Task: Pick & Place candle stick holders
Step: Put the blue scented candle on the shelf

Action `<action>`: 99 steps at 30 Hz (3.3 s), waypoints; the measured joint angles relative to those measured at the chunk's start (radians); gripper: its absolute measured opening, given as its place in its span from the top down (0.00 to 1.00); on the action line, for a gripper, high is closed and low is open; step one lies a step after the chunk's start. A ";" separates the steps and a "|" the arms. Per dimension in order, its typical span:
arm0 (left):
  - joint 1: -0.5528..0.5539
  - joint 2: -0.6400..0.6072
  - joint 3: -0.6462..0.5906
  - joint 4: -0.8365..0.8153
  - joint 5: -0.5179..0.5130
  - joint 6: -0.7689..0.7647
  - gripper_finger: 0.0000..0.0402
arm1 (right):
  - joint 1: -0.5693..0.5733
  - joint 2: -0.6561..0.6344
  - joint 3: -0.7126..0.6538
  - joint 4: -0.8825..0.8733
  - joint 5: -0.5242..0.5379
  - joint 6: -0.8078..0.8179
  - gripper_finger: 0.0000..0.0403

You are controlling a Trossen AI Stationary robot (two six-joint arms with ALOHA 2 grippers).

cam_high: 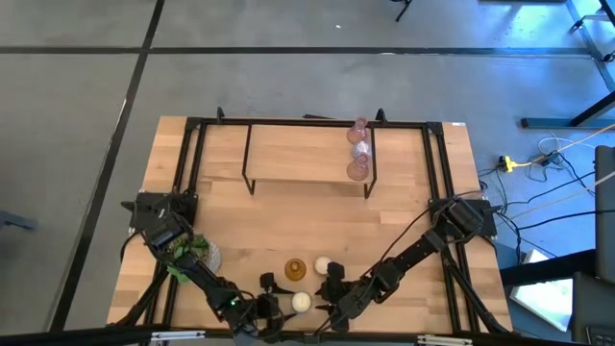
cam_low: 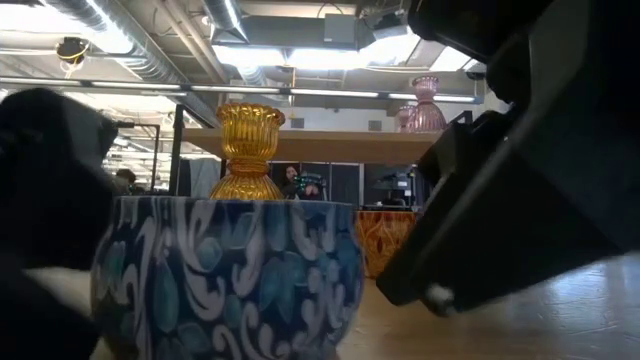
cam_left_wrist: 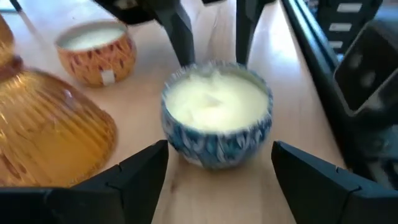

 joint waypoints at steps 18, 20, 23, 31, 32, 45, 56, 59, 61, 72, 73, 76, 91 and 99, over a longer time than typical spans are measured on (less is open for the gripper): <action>0.029 -0.003 0.000 0.004 0.012 0.018 0.29 | -0.003 0.000 0.000 0.103 0.028 -0.049 0.55; 0.033 -0.003 0.000 0.006 0.014 0.018 0.29 | -0.004 0.000 0.000 0.107 0.033 -0.049 0.55; 0.039 -0.003 0.000 0.018 0.021 0.028 0.29 | -0.008 0.000 0.000 0.107 0.034 -0.049 0.55; 0.061 -0.004 0.000 0.041 0.072 0.017 0.27 | -0.009 0.000 0.000 0.110 0.034 -0.049 0.54; 0.064 -0.004 0.000 0.041 0.076 0.012 0.26 | -0.009 0.000 0.000 0.110 0.034 -0.049 0.54; 0.104 -0.007 0.002 0.056 0.127 -0.013 0.17 | -0.018 0.056 0.000 0.223 -0.007 -0.056 0.54; 0.093 -0.010 0.004 -0.011 0.161 -0.071 0.16 | -0.018 0.050 0.000 0.217 -0.004 -0.053 0.54; 0.093 -0.010 0.004 -0.012 0.163 -0.075 0.17 | -0.017 0.050 0.000 0.216 -0.004 -0.053 0.54; 0.093 -0.010 0.004 -0.015 0.163 -0.080 0.18 | -0.016 0.050 0.000 0.216 -0.005 -0.053 0.54; 0.088 -0.010 0.003 -0.016 0.154 -0.083 0.30 | 0.014 0.049 0.000 0.214 -0.035 -0.037 0.54; 0.088 -0.013 0.002 -0.017 0.157 -0.082 0.30 | 0.016 0.049 0.000 0.214 -0.036 -0.037 0.55; 0.084 -0.040 0.000 -0.033 0.190 -0.061 0.30 | 0.029 0.049 0.000 0.213 -0.037 -0.033 0.55; 0.146 -0.473 0.000 -0.180 0.123 0.405 0.29 | 0.111 -0.043 0.000 0.113 0.044 -0.032 0.55; 0.500 -0.704 0.001 -0.388 0.368 0.560 0.29 | 0.167 -0.062 0.000 0.058 0.126 0.010 0.55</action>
